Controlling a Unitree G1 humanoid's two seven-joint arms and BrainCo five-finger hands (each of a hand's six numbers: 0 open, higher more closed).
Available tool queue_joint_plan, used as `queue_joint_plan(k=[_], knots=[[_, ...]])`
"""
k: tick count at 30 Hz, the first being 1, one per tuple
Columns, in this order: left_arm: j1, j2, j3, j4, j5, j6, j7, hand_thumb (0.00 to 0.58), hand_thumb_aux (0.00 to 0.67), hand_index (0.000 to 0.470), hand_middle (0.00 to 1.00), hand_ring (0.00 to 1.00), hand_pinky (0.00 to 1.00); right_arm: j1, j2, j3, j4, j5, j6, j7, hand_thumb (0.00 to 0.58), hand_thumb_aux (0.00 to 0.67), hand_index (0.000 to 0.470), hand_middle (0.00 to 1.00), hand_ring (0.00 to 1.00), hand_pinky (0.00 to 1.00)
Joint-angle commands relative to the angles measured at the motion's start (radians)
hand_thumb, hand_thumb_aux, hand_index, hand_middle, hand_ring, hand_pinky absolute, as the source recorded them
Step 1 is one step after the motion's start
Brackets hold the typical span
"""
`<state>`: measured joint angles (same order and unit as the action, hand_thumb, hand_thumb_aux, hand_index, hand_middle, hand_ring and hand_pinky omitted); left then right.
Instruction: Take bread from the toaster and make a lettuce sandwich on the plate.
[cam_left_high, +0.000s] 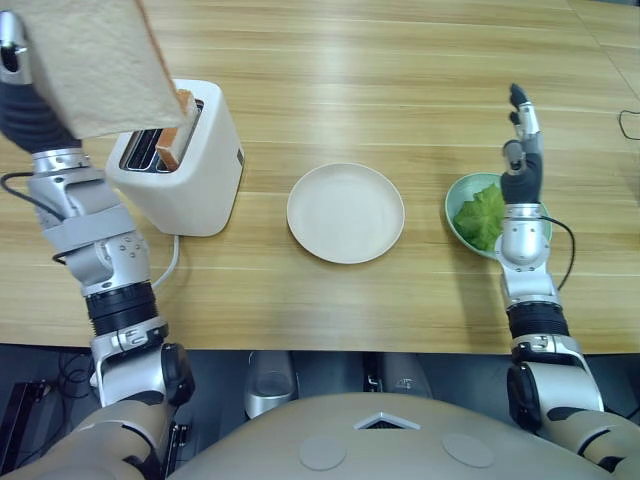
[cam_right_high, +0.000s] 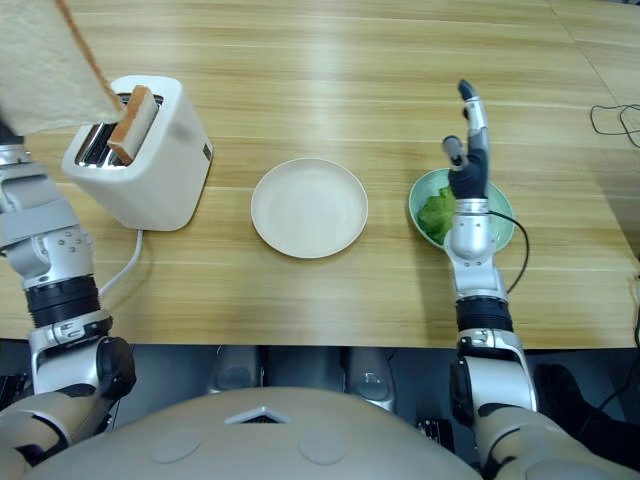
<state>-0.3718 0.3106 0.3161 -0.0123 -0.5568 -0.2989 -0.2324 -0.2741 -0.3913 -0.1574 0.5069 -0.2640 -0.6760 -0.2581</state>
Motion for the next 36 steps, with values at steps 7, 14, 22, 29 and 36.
queue_joint_plan(k=[7,14,22,29,36], knots=[[-0.055,-0.191,-0.257,0.207,0.26,0.037,-0.007,0.58,0.67,0.46,1.0,1.0,1.0,0.027,-0.175,0.048,0.172,-0.286,0.187,-0.253,0.0,0.0,0.0,0.0,0.0,0.0],[-0.132,-0.334,-0.294,0.53,0.373,0.031,0.085,0.58,0.67,0.46,1.0,1.0,1.0,-0.047,-0.224,0.264,0.423,-0.499,0.381,-0.379,0.0,0.0,0.0,0.0,0.0,0.0],[-0.255,-0.398,-0.239,0.935,0.405,0.01,0.184,0.58,0.67,0.46,1.0,1.0,1.0,-0.101,-0.213,0.407,0.607,-0.528,0.451,-0.384,0.0,0.0,0.0,0.0,0.0,0.0],[-0.316,-0.41,-0.153,1.104,0.363,0.058,0.193,0.58,0.67,0.46,0.95,0.95,0.95,-0.099,-0.216,0.465,0.614,-0.52,0.475,-0.408,0.0,0.0,0.0,0.0,0.0,0.0],[-0.328,-0.415,-0.129,1.156,0.369,0.106,0.182,0.468,0.376,0.258,0.87,0.87,0.87,-0.083,-0.222,0.497,0.595,-0.514,0.493,-0.421,0.036,0.021,0.014,0.0,0.0,0.0]])
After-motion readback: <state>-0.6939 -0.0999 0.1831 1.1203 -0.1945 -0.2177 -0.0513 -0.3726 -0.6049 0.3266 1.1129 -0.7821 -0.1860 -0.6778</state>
